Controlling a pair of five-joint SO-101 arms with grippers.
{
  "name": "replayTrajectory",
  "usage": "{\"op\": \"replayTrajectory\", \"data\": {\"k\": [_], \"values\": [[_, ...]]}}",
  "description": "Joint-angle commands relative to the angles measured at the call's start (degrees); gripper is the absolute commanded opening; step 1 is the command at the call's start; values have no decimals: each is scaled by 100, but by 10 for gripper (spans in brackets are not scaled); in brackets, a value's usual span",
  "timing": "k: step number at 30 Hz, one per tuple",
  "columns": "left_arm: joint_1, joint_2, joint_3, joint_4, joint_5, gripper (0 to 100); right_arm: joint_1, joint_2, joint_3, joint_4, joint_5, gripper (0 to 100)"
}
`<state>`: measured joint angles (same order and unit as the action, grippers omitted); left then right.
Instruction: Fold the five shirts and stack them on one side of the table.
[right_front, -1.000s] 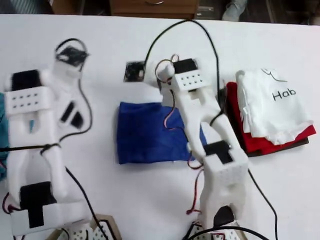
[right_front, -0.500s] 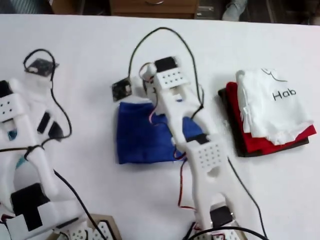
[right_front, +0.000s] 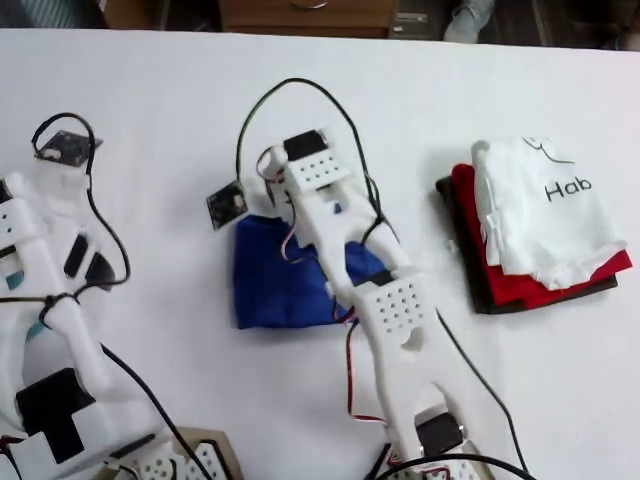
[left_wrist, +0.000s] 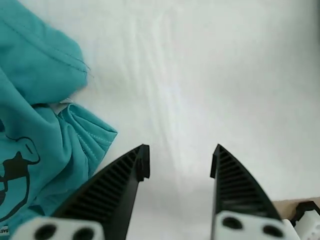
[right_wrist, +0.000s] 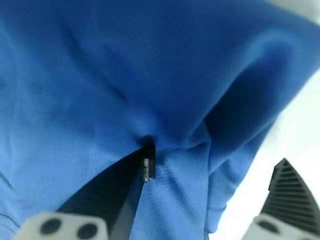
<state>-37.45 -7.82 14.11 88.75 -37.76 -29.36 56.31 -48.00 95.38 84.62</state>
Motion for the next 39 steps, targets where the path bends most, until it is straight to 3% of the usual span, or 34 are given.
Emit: {"op": "replayTrajectory", "data": {"k": [1, 6, 8, 12, 17, 19, 29, 39], "values": [[-26, -299, -22, -35, -18, 223, -48, 110, 35, 110, 62, 331], [-26, -299, -31, -35, -18, 223, -31, 119, 35, 171, 396, 94], [-26, -308, -31, -26, -18, 223, -31, 119, 35, 189, 422, 60], [-26, -308, -31, -26, -18, 223, -31, 127, 44, 189, 193, 139], [-26, -308, -31, -53, -18, 223, -31, 136, 35, 171, -255, 355], [-26, -308, -31, -53, -18, 223, -57, 136, 26, 163, -264, 399], [-26, -396, -40, -26, -18, 223, -127, 180, 193, 251, -624, 400], [0, -1873, 22, 105, -18, 225, -171, -207, 1002, 312, -624, 326]]}}
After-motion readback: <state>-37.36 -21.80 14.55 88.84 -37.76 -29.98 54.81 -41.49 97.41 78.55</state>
